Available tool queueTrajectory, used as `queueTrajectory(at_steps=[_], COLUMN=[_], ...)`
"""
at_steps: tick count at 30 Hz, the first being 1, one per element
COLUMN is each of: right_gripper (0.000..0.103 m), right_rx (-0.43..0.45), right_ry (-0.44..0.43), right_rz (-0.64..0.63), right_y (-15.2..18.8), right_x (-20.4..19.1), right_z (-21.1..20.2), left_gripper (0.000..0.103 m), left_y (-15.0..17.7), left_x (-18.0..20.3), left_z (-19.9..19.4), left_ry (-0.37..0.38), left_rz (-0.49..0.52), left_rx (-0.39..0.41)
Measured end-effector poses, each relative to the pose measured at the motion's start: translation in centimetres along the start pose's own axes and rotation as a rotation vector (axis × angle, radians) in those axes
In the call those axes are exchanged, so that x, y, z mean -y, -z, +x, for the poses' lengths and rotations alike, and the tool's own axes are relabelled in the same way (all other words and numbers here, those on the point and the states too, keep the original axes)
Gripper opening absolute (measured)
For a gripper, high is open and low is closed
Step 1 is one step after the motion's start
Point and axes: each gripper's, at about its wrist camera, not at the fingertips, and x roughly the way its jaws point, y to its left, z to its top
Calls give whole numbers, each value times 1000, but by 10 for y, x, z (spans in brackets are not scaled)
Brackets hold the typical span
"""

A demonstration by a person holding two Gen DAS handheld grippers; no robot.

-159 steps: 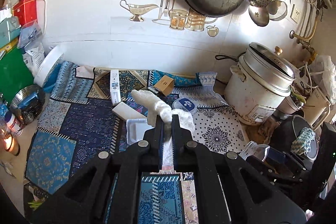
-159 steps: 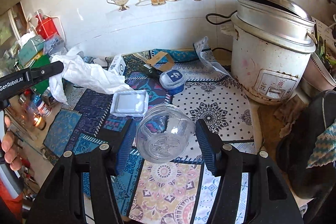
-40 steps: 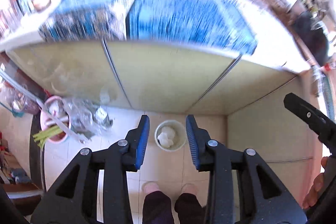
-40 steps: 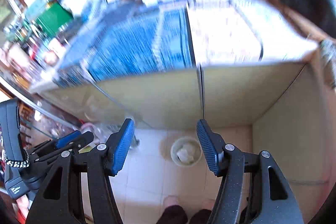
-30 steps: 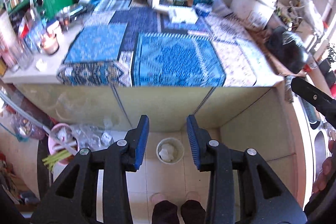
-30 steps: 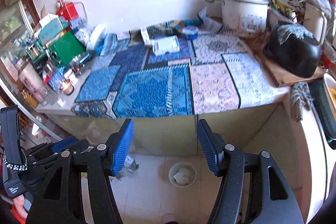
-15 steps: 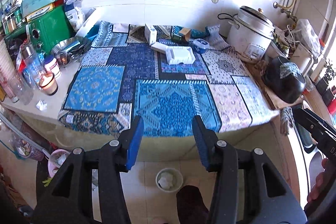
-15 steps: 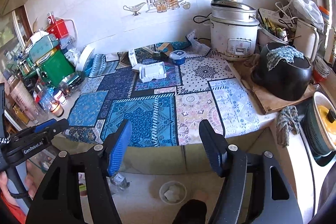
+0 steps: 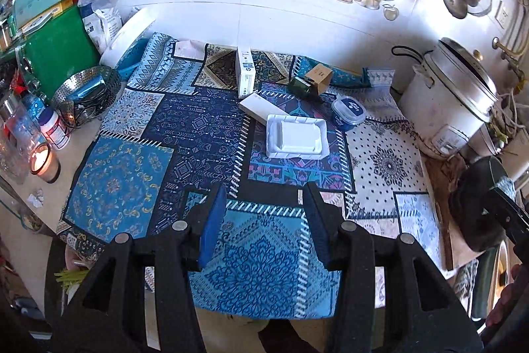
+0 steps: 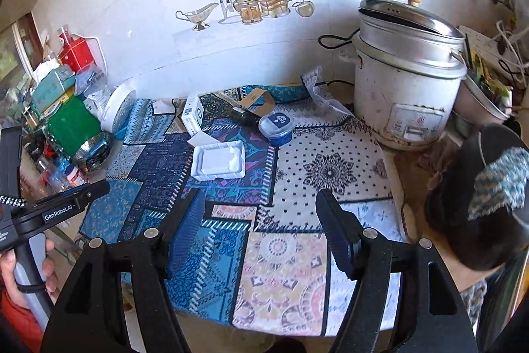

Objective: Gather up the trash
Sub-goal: 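Grasp the white plastic tray with the left tool while the right tool grasps the clear Lucky cup box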

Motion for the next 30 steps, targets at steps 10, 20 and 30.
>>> queueTrajectory(at_steps=[10,20,30], right_gripper=[71,73,74], right_rx=[-103,-212,-297], right_ry=[-13,45,97], right_rz=[3,95,219], right_y=[-41,-74,-92], right_x=[30,34,22], right_z=[87,195,294], left_gripper=[47,47,47], left_y=[-37,-77,-98], left_x=[6,-8,-25], left_z=[99,178,232], left_ry=[-68,8,127], left_rz=[-30,65,96], left_rx=[-132,-231,-328])
